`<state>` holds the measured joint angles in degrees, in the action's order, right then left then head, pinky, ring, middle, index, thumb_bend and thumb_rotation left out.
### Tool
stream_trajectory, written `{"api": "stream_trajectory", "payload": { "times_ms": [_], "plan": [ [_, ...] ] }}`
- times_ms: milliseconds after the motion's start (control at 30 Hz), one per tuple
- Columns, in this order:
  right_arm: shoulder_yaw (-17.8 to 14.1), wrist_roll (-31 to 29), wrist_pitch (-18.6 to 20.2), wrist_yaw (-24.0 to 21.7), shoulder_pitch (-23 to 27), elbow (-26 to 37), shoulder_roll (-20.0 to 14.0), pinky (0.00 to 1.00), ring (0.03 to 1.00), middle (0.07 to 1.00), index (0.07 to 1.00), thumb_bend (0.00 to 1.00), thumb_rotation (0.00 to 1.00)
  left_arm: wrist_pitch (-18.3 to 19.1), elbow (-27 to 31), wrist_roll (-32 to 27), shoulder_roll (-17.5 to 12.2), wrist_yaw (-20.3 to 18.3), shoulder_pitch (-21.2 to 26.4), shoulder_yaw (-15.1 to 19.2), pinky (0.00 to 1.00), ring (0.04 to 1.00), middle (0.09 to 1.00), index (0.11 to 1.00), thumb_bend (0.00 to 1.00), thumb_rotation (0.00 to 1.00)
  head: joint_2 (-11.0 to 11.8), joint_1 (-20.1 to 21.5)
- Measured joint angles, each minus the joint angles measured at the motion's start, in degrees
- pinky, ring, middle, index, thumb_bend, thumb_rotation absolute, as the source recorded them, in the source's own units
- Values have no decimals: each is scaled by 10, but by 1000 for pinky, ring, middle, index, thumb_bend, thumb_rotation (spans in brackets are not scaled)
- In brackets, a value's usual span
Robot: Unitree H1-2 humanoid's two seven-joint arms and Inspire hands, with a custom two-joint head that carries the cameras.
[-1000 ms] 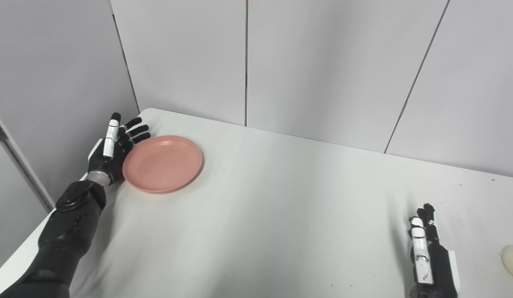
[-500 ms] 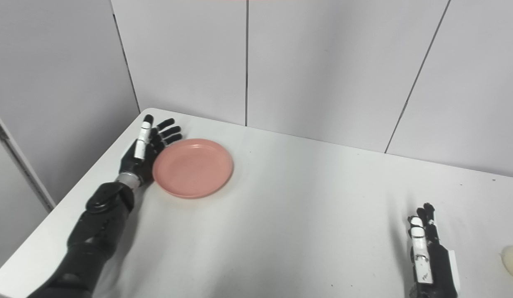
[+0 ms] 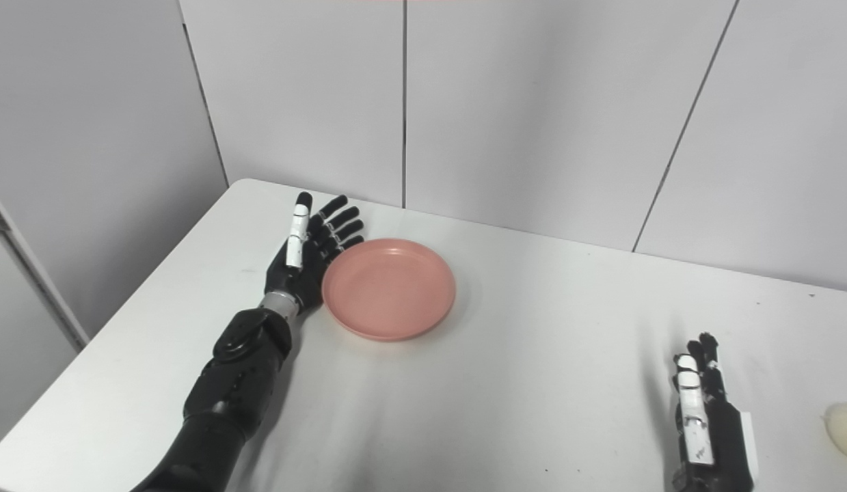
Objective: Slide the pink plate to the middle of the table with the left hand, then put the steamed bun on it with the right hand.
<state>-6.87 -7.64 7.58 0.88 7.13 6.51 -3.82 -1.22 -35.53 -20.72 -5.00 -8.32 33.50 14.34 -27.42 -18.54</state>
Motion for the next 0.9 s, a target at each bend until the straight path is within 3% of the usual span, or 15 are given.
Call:
{"api": "stream_trajectory", "payload": {
  "times_ms": [167, 267, 467, 567, 900],
  "plan": [
    [2, 4, -1, -1, 1, -12, -1, 1000, 942, 960, 979, 327, 803, -2, 41, 11, 31, 10, -24, -15, 891, 850, 838, 830, 666, 924, -12, 36],
    [2, 6, -17, -1, 2, -32, -1, 962, 910, 932, 950, 436, 773, -1, 65, 13, 43, 10, -41, -28, 889, 854, 839, 831, 677, 902, -24, 71],
    [6, 18, -45, 0, 4, -51, -4, 931, 898, 922, 935, 525, 768, -1, 104, 15, 59, 2, -72, -53, 875, 866, 849, 836, 666, 899, -36, 114],
    [7, 23, -46, 1, 5, -52, -3, 913, 893, 915, 928, 526, 777, -2, 121, 27, 58, -4, -88, -72, 863, 874, 856, 846, 657, 940, -47, 151],
    [25, 49, -44, 11, 6, -49, 10, 900, 889, 911, 925, 503, 790, -18, 153, 68, 72, -9, -118, -117, 925, 908, 893, 877, 666, 920, -69, 213]
  ]
}}
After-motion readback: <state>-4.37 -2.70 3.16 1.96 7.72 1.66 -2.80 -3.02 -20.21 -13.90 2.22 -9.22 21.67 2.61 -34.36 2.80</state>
